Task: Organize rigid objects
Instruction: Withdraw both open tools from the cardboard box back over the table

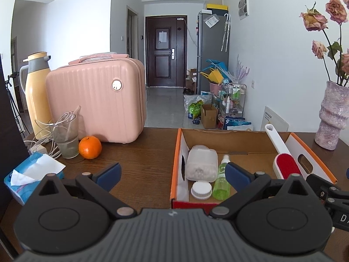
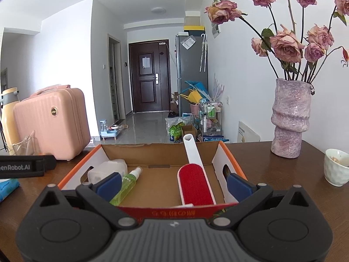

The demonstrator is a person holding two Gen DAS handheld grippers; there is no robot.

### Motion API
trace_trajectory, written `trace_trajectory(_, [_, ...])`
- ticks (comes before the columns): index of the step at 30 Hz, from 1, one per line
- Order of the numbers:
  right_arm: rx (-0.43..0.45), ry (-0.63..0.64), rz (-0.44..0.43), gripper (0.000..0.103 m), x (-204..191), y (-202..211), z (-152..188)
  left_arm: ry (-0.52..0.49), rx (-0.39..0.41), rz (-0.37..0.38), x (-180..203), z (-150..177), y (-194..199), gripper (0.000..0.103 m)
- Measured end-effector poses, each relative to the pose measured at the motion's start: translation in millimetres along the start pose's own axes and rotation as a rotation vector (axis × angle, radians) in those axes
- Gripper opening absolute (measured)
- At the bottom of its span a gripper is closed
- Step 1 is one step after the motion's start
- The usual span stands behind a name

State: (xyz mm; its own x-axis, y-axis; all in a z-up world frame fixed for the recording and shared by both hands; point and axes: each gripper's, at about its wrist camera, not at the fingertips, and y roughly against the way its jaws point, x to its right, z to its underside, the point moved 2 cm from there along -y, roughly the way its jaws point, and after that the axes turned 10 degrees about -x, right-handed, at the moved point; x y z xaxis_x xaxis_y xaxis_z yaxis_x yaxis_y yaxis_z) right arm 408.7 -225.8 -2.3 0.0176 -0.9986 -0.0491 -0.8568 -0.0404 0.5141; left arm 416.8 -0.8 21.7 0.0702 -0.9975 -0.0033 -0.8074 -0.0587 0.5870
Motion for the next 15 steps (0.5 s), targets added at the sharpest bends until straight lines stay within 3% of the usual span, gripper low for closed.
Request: trace_trajectory(15, [0.020,0.021,-0.001,0.103,10,55,35,-0.027,-0.016,0.027,-3,49,45,0.103])
